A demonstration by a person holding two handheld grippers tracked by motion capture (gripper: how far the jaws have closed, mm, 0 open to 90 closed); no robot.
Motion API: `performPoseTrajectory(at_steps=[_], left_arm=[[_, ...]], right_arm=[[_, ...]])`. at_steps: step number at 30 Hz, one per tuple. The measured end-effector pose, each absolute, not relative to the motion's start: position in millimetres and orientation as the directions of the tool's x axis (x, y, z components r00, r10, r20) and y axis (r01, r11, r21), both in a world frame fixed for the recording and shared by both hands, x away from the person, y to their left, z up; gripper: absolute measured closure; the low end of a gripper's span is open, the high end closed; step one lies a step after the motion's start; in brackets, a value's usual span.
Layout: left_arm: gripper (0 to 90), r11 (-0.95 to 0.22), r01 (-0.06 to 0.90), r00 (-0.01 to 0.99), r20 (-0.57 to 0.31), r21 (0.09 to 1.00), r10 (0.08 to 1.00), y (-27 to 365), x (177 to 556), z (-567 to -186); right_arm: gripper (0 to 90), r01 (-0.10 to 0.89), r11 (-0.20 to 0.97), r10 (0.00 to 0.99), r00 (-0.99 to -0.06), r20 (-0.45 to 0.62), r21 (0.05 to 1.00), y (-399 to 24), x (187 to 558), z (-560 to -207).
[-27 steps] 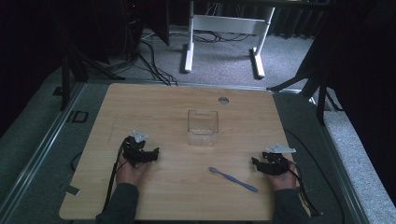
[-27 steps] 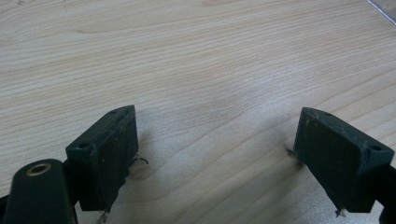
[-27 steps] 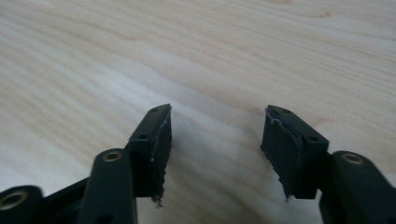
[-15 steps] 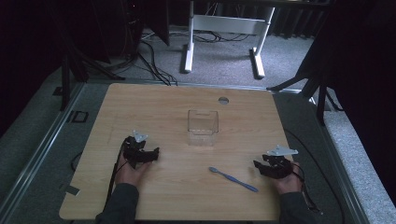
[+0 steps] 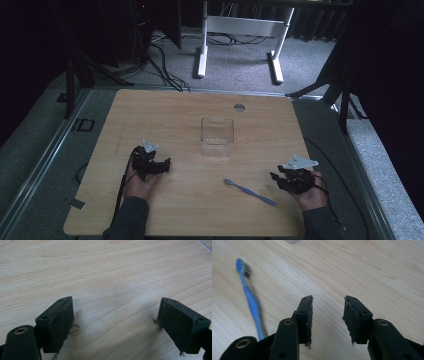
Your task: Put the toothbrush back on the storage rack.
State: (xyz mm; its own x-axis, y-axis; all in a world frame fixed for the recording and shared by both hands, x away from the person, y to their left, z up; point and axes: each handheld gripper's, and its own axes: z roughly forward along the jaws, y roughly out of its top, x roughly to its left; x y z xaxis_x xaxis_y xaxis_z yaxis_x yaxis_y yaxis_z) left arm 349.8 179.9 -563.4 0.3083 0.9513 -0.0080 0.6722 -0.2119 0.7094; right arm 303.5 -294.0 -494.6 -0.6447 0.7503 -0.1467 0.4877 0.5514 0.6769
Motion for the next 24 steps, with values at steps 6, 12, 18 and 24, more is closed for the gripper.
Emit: performPoseTrajectory(at_steps=[6,12,18,24], left_arm=[[14.3,-0.213,0.673,0.308,-0.007,0.709,0.951,180.0,349.7,-563.4],[14.3,-0.212,0.673,0.308,-0.008,0.709,0.951,179.9,349.7,-563.4],[14.3,-0.211,0.673,0.308,-0.008,0.709,0.951,179.9,349.7,-563.4],[14.3,-0.212,0.673,0.308,-0.008,0.709,0.951,179.9,349.7,-563.3]], right_arm=[[64.5,0.491,0.58,0.739,-0.653,-0.166,0.65,-287.4,297.1,-481.0],[68.2,0.479,0.62,0.705,-0.688,-0.173,0.621,-280.2,292.2,-472.0],[69.8,0.472,0.641,0.686,-0.705,-0.177,0.605,-275.3,292.1,-468.7],[70.7,0.467,0.666,0.666,-0.724,-0.182,0.582,-269.5,293.2,-466.0]])
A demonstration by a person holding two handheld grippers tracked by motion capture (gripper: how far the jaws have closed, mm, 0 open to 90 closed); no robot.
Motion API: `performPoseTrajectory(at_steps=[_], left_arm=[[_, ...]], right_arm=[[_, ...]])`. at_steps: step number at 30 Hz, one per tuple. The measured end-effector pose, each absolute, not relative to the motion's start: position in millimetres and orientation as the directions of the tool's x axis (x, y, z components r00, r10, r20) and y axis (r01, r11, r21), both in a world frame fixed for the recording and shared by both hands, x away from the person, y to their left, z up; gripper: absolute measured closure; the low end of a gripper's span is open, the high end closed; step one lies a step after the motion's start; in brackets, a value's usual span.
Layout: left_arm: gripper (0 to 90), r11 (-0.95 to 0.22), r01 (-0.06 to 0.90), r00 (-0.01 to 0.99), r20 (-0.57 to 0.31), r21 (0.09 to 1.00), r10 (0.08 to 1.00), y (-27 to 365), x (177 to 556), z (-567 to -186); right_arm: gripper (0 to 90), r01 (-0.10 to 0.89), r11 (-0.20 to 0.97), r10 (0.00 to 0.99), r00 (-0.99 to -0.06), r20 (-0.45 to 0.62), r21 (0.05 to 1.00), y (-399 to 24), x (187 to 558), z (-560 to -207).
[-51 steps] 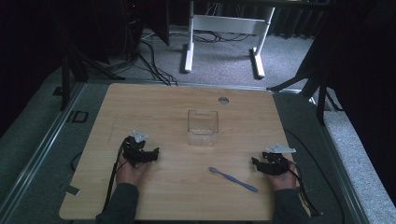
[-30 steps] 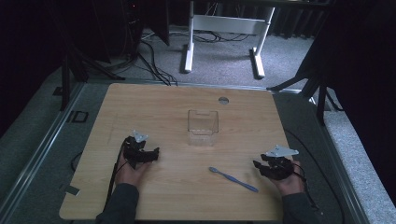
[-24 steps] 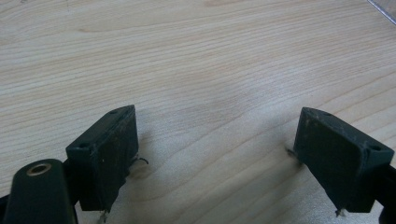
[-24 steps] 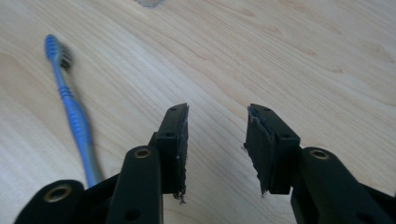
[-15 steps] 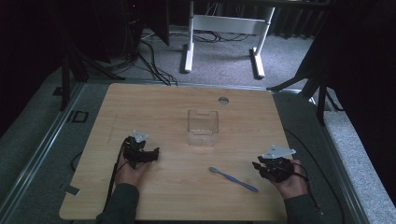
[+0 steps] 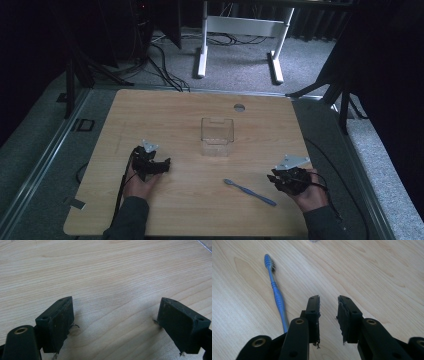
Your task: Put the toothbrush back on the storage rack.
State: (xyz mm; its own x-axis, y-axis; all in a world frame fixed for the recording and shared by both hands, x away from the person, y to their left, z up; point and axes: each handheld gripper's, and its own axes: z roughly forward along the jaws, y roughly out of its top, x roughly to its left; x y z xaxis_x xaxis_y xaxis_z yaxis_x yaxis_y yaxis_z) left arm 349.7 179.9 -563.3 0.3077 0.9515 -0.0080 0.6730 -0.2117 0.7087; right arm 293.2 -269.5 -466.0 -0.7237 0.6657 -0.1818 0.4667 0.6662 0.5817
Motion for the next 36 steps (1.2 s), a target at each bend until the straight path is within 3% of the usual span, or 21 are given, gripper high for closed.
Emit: performPoseTrajectory(at_steps=[36], left_arm=[[14.3,-0.211,0.673,0.307,-0.008,0.708,0.952,179.9,349.6,-563.3]], right_arm=[[71.4,0.418,0.796,0.537,-0.822,-0.19,0.437,-236.1,300.9,-458.2]])
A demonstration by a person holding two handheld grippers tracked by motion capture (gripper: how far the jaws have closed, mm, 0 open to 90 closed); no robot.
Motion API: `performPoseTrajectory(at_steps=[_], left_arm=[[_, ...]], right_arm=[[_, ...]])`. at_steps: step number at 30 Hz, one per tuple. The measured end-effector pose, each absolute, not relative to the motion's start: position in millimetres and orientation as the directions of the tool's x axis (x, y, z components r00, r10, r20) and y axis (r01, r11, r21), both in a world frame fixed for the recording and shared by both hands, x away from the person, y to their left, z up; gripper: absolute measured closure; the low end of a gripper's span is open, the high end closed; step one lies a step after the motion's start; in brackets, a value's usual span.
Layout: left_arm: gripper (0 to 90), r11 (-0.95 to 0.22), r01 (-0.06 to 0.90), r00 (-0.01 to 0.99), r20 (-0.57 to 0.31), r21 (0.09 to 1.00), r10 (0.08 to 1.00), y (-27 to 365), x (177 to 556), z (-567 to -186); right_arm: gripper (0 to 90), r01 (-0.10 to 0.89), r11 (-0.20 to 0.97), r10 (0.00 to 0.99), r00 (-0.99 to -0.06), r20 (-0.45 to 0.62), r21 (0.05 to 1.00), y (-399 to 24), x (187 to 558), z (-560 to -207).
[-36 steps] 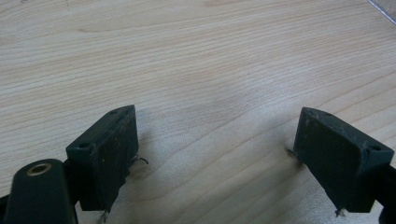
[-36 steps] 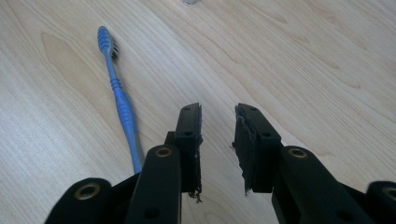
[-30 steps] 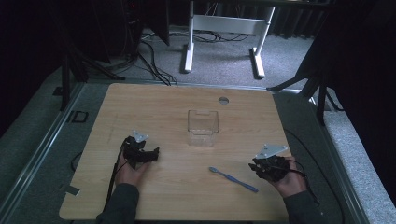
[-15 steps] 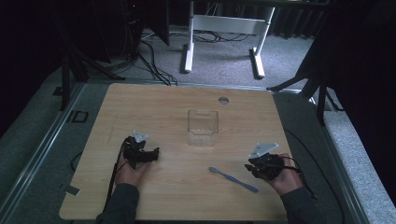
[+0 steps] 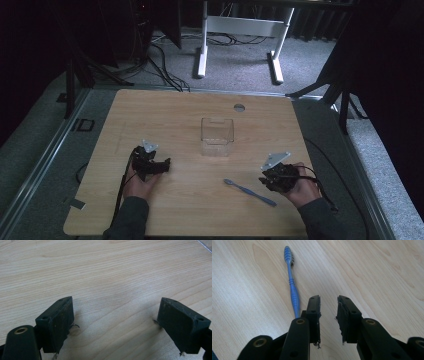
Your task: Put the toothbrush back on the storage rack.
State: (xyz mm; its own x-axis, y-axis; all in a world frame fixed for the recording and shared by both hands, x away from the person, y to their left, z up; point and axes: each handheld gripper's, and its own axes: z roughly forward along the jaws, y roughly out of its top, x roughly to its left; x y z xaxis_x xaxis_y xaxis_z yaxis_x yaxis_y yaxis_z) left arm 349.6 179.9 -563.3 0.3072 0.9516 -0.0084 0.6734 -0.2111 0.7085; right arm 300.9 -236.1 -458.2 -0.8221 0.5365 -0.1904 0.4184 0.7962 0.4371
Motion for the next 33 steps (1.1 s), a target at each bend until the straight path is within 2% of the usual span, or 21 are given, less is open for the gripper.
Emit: performPoseTrajectory(at_steps=[33], left_arm=[[14.3,-0.211,0.673,0.308,-0.008,0.709,0.952,179.9,349.6,-563.3]], right_arm=[[71.2,0.394,0.862,0.458,-0.874,-0.16,0.319,-216.9,306.6,-473.6]])
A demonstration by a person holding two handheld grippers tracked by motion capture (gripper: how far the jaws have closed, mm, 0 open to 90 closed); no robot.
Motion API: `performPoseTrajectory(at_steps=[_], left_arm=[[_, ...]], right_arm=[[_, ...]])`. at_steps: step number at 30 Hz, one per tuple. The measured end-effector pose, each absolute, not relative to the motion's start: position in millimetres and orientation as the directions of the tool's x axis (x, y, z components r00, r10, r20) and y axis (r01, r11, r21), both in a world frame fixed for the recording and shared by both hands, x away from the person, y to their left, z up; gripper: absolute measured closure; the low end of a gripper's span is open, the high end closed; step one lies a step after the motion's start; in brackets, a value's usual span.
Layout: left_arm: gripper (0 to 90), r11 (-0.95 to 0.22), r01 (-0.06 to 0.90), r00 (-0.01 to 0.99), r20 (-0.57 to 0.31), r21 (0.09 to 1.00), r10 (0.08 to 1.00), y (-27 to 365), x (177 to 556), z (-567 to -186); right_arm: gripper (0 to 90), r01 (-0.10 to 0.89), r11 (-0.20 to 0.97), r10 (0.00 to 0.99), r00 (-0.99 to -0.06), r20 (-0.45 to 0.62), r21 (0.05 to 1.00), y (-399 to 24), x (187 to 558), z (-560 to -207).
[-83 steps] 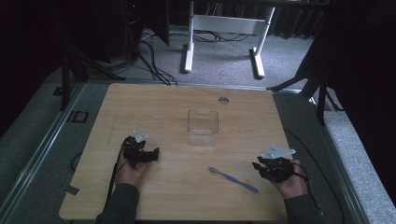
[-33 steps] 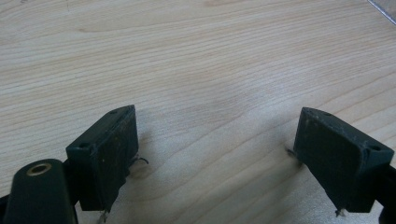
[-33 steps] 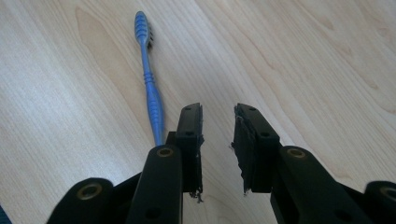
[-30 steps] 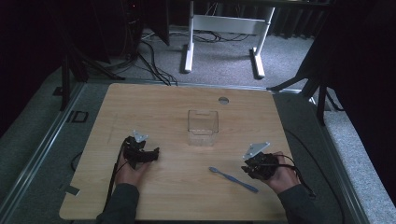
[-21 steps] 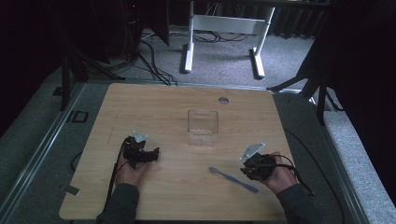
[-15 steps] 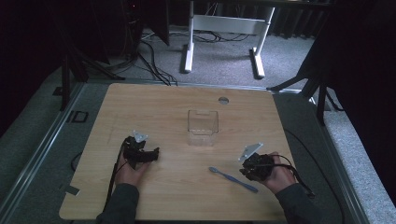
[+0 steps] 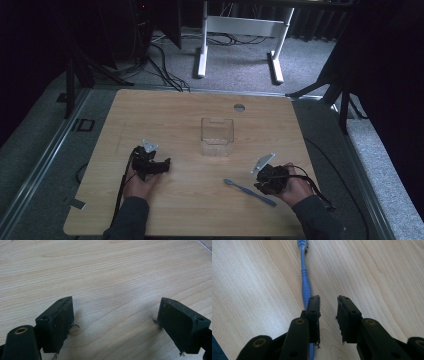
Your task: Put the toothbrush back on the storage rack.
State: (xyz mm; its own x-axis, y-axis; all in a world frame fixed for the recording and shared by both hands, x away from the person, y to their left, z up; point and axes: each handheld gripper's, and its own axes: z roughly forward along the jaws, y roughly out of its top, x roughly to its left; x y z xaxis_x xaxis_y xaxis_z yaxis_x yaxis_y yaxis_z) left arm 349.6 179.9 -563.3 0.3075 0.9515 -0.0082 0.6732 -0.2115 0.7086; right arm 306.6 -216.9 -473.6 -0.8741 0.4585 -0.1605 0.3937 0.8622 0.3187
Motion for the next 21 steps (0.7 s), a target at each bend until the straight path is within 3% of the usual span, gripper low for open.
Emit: performPoseTrajectory(at_steps=[21], left_arm=[[14.3,-0.211,0.673,0.307,-0.009,0.709,0.952,179.9,349.6,-563.4]], right_arm=[[70.3,0.371,0.884,0.422,-0.895,-0.145,0.283,-204.2,307.1,-476.9]])
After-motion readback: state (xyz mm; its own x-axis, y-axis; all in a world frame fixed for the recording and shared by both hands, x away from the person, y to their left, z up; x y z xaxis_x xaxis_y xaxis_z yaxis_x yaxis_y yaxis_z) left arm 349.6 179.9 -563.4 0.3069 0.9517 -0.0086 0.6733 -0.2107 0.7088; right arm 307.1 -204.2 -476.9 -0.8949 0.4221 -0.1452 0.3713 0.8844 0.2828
